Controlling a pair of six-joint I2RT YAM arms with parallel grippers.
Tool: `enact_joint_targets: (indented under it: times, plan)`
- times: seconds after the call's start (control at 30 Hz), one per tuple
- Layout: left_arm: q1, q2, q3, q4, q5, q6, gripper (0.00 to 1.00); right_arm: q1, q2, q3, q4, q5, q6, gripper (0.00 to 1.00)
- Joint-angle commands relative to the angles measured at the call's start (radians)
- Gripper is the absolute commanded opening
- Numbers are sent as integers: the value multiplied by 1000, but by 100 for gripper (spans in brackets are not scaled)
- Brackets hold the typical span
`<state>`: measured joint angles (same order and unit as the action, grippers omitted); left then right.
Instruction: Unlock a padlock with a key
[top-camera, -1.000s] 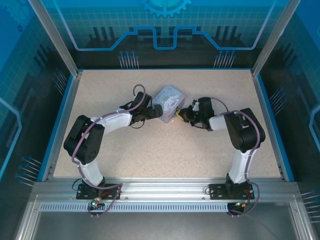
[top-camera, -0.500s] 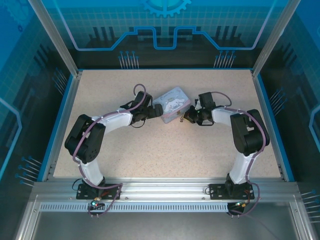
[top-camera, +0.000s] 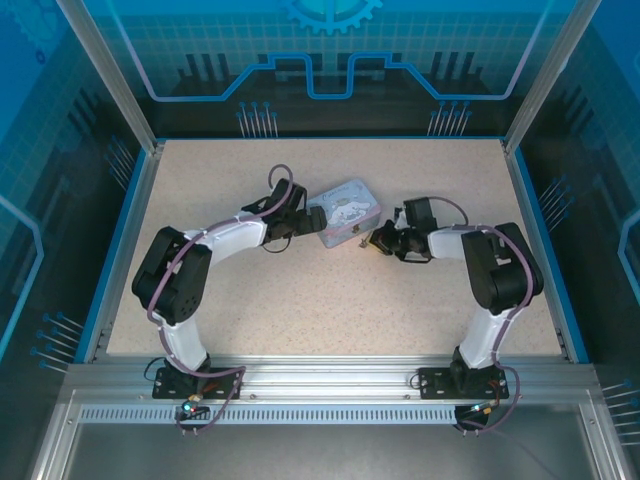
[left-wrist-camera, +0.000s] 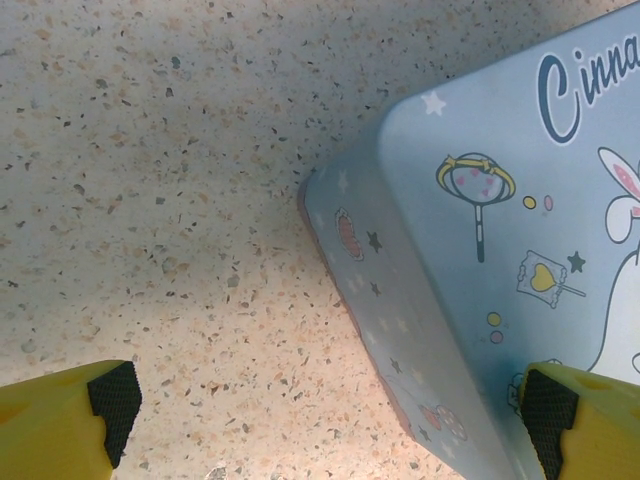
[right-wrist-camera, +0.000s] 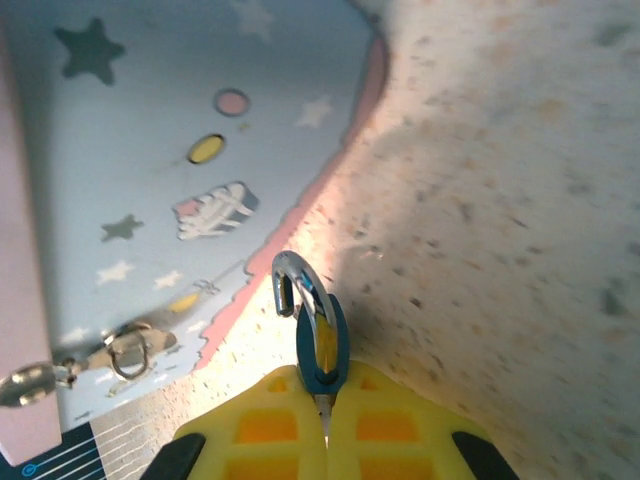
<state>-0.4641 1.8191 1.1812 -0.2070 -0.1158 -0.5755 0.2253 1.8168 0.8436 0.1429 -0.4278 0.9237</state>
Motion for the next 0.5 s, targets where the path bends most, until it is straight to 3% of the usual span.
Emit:
enact_joint_targets:
  times: [0.0,0.47]
  plan:
    - [9,31,35,-154,-29,29,99,-39,-39,-43,-14,6,11,0]
    - [27,-90,90,-221,-55,57,99,-173,-254,-104,-167,53,-50,0]
